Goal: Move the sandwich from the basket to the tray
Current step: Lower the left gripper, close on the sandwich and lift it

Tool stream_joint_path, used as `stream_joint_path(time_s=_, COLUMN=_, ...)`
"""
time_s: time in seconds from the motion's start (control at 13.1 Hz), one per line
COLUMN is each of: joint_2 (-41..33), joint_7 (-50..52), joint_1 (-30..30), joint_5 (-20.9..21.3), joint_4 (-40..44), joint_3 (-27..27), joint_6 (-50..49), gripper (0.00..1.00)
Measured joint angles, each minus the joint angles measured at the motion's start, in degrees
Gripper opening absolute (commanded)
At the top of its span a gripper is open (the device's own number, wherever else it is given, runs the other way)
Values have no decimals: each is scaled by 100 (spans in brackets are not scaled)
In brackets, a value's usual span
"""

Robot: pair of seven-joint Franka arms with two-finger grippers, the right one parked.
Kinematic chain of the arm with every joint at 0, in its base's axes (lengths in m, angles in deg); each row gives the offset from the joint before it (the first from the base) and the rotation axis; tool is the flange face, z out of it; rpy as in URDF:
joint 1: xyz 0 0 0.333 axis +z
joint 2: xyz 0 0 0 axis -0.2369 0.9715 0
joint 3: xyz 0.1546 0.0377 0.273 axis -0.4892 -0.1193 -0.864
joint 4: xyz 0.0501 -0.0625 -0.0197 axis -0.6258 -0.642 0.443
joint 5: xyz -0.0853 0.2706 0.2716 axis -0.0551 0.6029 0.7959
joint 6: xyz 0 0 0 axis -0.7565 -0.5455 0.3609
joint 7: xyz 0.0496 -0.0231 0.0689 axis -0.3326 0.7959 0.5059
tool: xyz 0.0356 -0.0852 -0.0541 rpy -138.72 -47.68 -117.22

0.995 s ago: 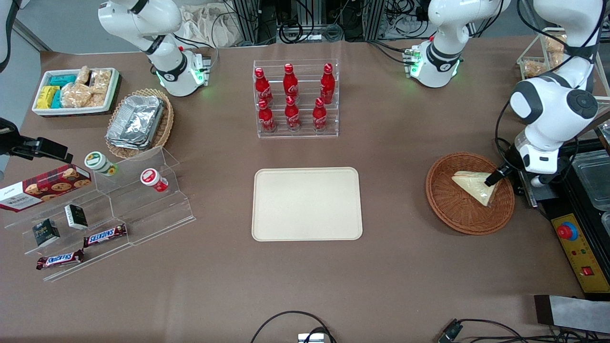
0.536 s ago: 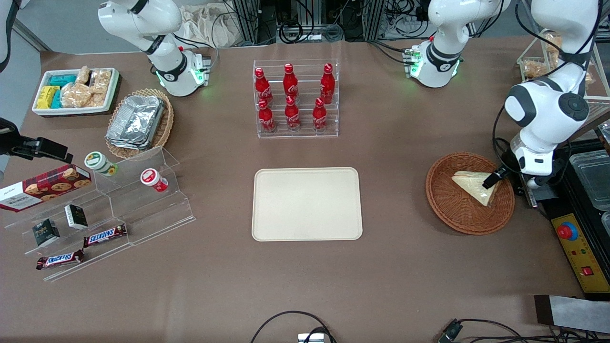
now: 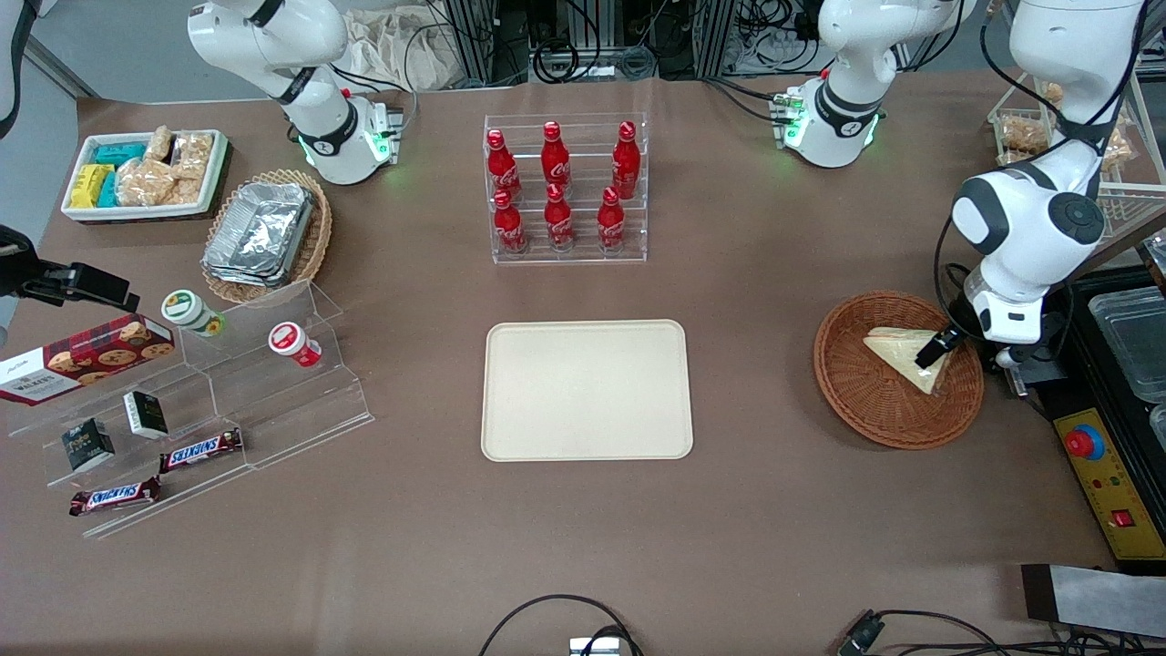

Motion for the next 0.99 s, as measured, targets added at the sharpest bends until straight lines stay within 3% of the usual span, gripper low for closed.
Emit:
stream_joint_path(time_s=0.15, joint_2=0, joint_7=49, joint_1=-8, joint_5=0, joint_4=0, joint_3=19, joint_6=3, gripper=10)
stream_joint_path(time_s=0.23, joint_2=0, joint_7=67, joint_1=-11, joint_5=0, joint_4=0, joint_3=35, joint_6=5, gripper=5)
stream_joint_path(time_s=0.69, joint_2=-125, joint_7=107, joint_1=-103, joint_5=10, joint_4=42, joint_3=72, joint_6=-85, gripper=4)
stream_joint_path(time_s=0.99, joint_2=-797, joint_7=-352, joint_1=-126, joint_5=136, joint_4=224, joint_3=157, joint_6=-1043, gripper=4)
